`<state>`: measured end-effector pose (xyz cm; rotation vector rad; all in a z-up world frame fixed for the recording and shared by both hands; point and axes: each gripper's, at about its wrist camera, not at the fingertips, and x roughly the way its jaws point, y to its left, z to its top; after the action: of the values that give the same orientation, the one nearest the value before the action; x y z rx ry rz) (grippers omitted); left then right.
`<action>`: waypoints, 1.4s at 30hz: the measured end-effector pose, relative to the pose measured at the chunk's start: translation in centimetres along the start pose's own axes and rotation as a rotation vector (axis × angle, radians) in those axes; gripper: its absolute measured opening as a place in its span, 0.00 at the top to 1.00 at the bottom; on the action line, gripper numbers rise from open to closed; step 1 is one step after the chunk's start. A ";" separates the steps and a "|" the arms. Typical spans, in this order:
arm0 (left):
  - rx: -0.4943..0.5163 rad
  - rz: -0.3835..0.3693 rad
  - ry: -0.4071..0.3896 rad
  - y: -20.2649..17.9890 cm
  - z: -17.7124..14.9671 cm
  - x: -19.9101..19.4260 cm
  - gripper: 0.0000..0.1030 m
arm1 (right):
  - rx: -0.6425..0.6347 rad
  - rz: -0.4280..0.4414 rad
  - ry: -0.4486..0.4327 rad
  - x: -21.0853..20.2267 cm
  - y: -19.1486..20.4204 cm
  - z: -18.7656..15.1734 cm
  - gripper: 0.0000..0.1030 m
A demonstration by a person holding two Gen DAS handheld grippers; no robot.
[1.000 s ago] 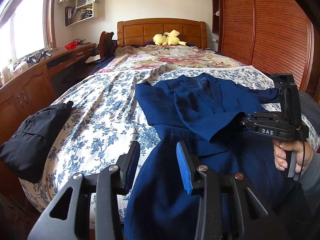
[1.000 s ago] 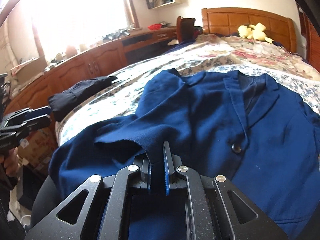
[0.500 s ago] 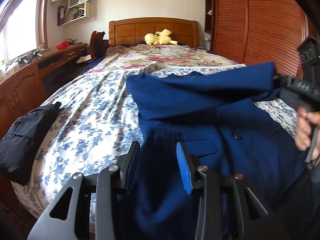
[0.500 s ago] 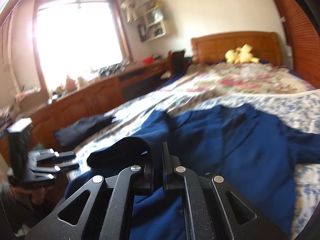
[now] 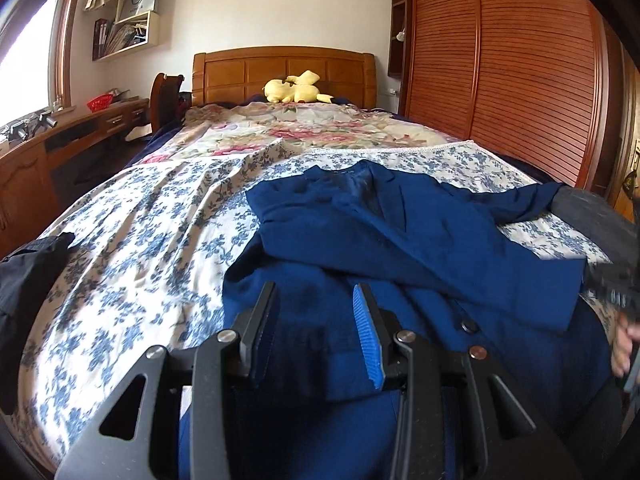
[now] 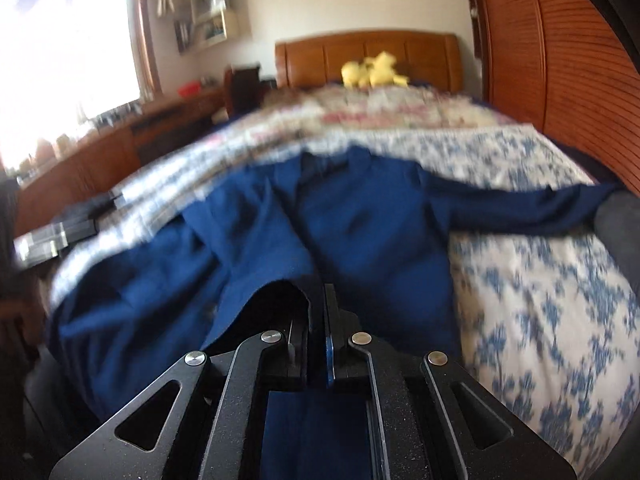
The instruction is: Fold large clothes
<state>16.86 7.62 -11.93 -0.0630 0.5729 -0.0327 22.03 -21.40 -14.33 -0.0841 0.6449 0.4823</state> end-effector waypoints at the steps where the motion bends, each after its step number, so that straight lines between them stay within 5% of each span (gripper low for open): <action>1: -0.007 -0.001 -0.001 0.0 -0.1 0.4 0.64 | -0.005 -0.002 0.015 0.3 0.1 -0.6 0.96; 9: 0.006 -0.001 0.011 -0.4 -1.8 2.0 0.64 | -0.047 -0.005 0.086 1.6 0.0 -3.2 0.94; 22: -0.007 -0.027 -0.006 -0.1 -2.5 1.1 0.64 | -0.131 -0.084 0.040 -2.2 1.8 -2.8 0.53; 31: 0.010 -0.031 -0.023 -0.7 -2.4 0.6 0.64 | -0.181 -0.041 0.009 -2.9 4.4 -0.4 0.48; 42: 0.051 -0.060 -0.015 -2.3 -2.7 0.5 0.64 | -0.223 -0.001 0.189 3.6 6.0 -2.9 0.48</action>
<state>15.77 5.20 -14.31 -0.0305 0.5547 -0.1054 20.15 -15.24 -18.33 -0.3437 0.7745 0.5485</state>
